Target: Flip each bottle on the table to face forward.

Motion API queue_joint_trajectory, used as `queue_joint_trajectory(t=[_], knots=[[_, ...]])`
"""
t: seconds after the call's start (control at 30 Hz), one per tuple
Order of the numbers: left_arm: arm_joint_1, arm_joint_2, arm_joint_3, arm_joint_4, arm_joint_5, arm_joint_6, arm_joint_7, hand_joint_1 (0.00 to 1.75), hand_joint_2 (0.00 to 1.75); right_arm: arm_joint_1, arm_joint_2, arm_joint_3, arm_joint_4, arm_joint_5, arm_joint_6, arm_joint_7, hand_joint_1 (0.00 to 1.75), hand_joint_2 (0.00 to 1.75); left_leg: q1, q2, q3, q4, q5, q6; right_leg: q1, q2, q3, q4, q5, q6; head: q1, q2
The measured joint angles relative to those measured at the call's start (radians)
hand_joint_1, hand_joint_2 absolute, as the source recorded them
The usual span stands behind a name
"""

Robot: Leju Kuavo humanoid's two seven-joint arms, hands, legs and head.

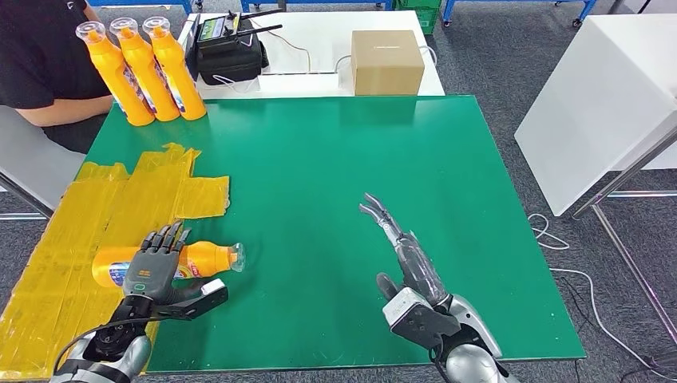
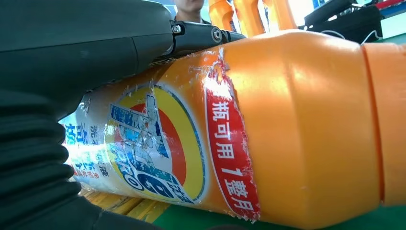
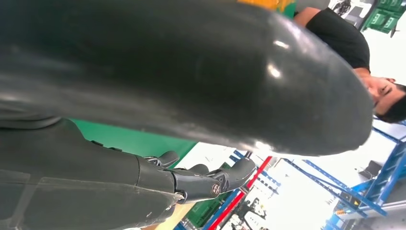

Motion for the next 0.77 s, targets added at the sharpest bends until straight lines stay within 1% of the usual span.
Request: queue_joint_trajectory(t=[0.17, 0.27, 0.37, 0.47, 0.5, 0.57, 0.77], knots=[[0.001, 0.001, -0.003, 0.006, -0.013, 0.046, 0.004, 0.0, 0.0, -0.003, 0.001, 0.003, 0.007, 0.0, 0.003, 0.002, 0.0, 0.0, 0.0, 0.0, 0.0, 0.0, 0.0, 0.0, 0.0, 0.0, 0.0, 0.0, 0.0, 0.0, 0.0, 0.0], [0.008, 0.001, -0.001, 0.004, 0.029, 0.112, -0.023, 0.0, 0.0, -0.005, 0.001, 0.005, 0.011, 0.0, 0.004, 0.002, 0.0, 0.0, 0.0, 0.0, 0.0, 0.0, 0.0, 0.0, 0.0, 0.0, 0.0, 0.0, 0.0, 0.0, 0.0, 0.0], [0.026, -0.003, 0.018, -0.021, 0.14, 0.214, -0.101, 0.0, 0.0, -0.006, 0.001, 0.007, 0.016, -0.001, 0.001, 0.0, 0.0, 0.0, 0.0, 0.0, 0.0, 0.0, 0.0, 0.0, 0.0, 0.0, 0.0, 0.0, 0.0, 0.0, 0.0, 0.0], [0.05, -0.018, 0.059, -0.081, 0.333, 0.293, -0.225, 0.0, 0.0, -0.001, -0.001, 0.008, 0.017, -0.003, -0.016, -0.019, 0.0, 0.0, 0.0, 0.0, 0.0, 0.0, 0.0, 0.0, 0.0, 0.0, -0.001, 0.0, 0.0, 0.0, 0.0, 0.0], [0.056, -0.024, 0.075, -0.104, 0.388, 0.303, -0.26, 0.0, 0.0, 0.002, -0.001, 0.009, 0.017, -0.002, -0.022, -0.026, 0.0, 0.0, 0.0, 0.0, 0.0, 0.0, 0.0, 0.0, 0.0, 0.0, -0.001, 0.0, 0.0, 0.0, 0.0, 0.0], [0.062, -0.035, 0.101, -0.139, 0.435, 0.306, -0.293, 0.0, 0.0, 0.007, -0.001, 0.009, 0.017, -0.001, -0.029, -0.032, 0.0, 0.0, 0.0, 0.0, -0.001, 0.0, 0.0, 0.0, 0.0, 0.0, -0.001, 0.0, 0.0, 0.0, 0.0, 0.0], [0.073, -0.051, 0.134, -0.186, 0.449, 0.306, -0.304, 0.0, 0.0, 0.012, -0.002, 0.011, 0.017, 0.0, -0.031, -0.034, 0.0, 0.0, 0.0, 0.0, 0.0, 0.0, 0.0, 0.0, 0.0, 0.0, -0.001, 0.0, 0.0, 0.0, 0.0, 0.0]])
